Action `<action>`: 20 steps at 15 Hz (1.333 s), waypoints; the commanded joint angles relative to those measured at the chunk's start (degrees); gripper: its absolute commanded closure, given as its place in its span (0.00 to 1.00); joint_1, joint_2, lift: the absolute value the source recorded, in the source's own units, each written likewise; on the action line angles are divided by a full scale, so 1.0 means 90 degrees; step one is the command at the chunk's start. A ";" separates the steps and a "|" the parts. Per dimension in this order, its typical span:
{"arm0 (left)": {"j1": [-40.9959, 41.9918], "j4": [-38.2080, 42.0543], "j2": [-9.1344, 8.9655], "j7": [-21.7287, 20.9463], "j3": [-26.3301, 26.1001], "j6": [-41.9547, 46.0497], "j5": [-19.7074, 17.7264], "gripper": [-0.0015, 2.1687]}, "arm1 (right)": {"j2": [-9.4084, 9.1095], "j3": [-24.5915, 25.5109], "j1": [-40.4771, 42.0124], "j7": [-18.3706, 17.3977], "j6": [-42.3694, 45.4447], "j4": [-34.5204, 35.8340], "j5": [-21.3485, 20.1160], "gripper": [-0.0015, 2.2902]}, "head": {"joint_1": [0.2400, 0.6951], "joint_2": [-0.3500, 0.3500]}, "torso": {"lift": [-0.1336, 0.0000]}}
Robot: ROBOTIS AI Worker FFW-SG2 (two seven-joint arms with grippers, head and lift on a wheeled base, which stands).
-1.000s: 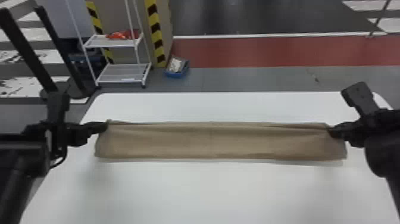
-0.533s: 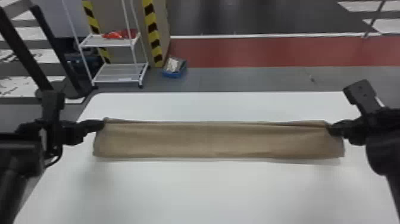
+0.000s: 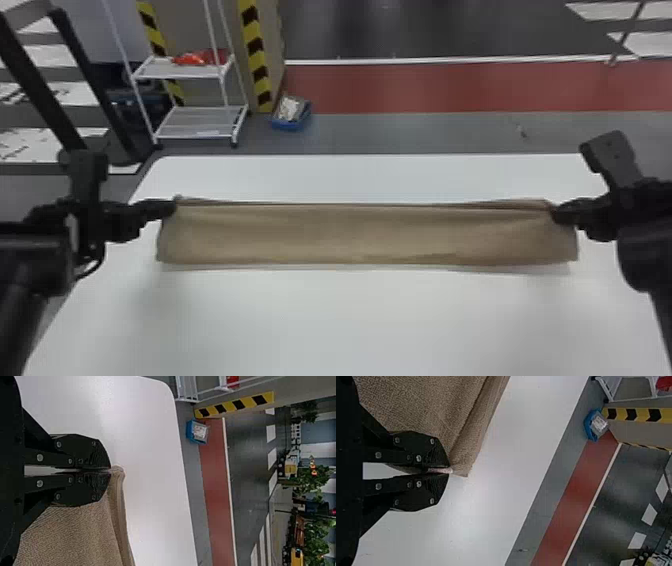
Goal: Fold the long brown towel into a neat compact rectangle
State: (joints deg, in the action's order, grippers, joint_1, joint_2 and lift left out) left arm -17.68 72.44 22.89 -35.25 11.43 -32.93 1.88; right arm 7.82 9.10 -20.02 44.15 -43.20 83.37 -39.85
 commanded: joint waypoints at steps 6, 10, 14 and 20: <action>-0.0037 -0.0002 -0.0150 0.0059 -0.0088 0.0128 -0.0014 0.35 | -0.0029 -0.0015 -0.0012 -0.0286 -0.0039 0.0014 0.0052 0.34 | 1.00 0.58 | 0.07; -0.0037 -0.0031 -0.0277 0.0098 -0.0235 0.0226 0.0035 0.21 | -0.0048 -0.0015 -0.0032 -0.0423 -0.0059 -0.0103 0.0033 0.24 | 1.00 0.55 | 0.07; 0.0002 -0.0012 -0.0248 0.0098 -0.0215 0.0226 0.0035 0.21 | -0.0038 -0.0006 -0.0051 -0.0442 -0.0098 -0.0113 0.0013 0.24 | 1.00 0.53 | 0.07; 0.0041 -0.0002 -0.0209 0.0088 -0.0137 0.0226 0.0006 0.21 | -0.0029 0.0082 -0.0071 -0.0472 -0.0156 -0.0172 0.0013 0.24 | 1.00 0.53 | 0.07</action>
State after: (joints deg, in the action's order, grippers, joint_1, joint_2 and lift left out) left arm -17.33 72.42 20.99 -34.45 10.08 -30.91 2.13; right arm 7.56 9.68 -20.73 39.96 -44.43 81.83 -39.75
